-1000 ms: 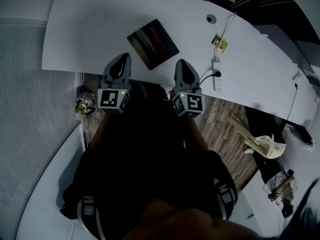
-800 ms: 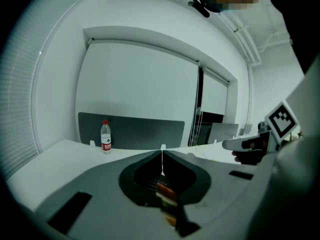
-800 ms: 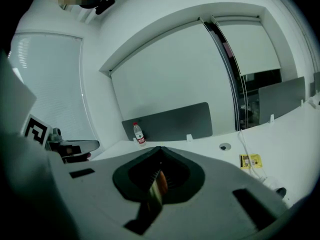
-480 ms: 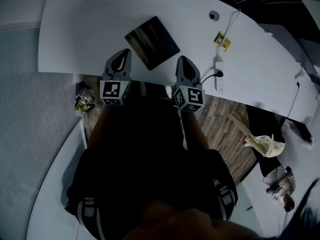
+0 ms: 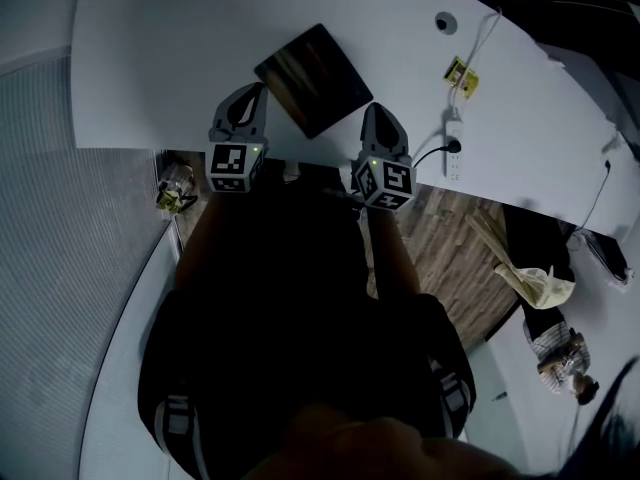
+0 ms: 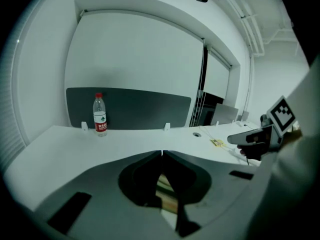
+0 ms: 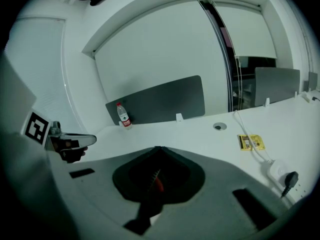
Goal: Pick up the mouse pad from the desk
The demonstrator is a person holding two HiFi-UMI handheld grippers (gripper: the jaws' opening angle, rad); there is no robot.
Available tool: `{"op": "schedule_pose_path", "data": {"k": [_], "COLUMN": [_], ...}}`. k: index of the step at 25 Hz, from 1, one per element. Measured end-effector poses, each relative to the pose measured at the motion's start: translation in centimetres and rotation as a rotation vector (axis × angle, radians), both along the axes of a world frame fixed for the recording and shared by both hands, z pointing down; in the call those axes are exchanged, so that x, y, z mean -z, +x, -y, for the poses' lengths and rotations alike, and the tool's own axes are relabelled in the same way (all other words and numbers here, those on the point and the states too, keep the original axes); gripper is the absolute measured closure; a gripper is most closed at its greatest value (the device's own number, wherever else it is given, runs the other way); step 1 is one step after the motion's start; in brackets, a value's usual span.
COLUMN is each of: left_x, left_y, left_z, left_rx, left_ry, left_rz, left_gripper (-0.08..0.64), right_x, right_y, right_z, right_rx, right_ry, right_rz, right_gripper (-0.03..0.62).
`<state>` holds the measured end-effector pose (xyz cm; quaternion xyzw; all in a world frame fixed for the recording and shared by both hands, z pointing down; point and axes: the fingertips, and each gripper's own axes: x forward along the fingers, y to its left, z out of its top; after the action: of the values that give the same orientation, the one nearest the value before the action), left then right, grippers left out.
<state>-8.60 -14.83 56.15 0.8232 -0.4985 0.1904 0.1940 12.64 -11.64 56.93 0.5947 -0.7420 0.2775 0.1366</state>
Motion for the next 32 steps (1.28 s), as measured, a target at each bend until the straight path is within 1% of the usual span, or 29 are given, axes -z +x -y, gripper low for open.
{"op": "schedule_pose_path", "data": {"k": [8, 9, 10, 12, 14, 19, 24, 28, 32], "left_x": [-5.1, -5.9, -6.6, -7.8, -8.9, -11.0, -12.8, -14.1, -15.3], "left_y": [-0.6, -0.7, -0.7, -0.6, -0.6, -0.8, -0.6, -0.7, -0.7], "left_z": [1.3, 1.3, 1.3, 1.4, 1.4, 1.6, 1.6, 1.6, 1.4], "left_rx": [-0.031, -0.033, -0.036, -0.046, -0.052, -0.065, -0.085, -0.089, -0.096], "left_ry": [-0.131, -0.151, -0.172, -0.208, -0.238, -0.287, -0.341, -0.375, -0.396], "left_rz": [-0.002, -0.001, -0.001, 0.001, 0.014, 0.055, 0.074, 0.091, 0.106], "left_gripper": [0.551, 0.549, 0.539, 0.465, 0.438, 0.39, 0.36, 0.344, 0.34], "right_x": [-4.6, -5.2, -5.7, -6.7, -7.7, -9.9, -11.8, -13.7, -15.0], "right_y": [0.2, 0.3, 0.4, 0.7, 1.0, 1.3, 1.7, 1.4, 1.2], "right_z": [0.6, 0.6, 0.6, 0.5, 0.4, 0.0, -0.4, -0.7, -0.9], "right_rx": [-0.005, -0.004, -0.004, -0.006, -0.008, 0.004, 0.016, 0.043, 0.068], "right_ry": [-0.091, -0.103, -0.116, -0.141, -0.168, -0.227, -0.289, -0.349, -0.386], "right_rz": [-0.016, -0.02, -0.023, -0.031, -0.039, -0.048, -0.051, -0.05, -0.075], "right_gripper": [0.589, 0.58, 0.571, 0.557, 0.546, 0.499, 0.457, 0.419, 0.38]}}
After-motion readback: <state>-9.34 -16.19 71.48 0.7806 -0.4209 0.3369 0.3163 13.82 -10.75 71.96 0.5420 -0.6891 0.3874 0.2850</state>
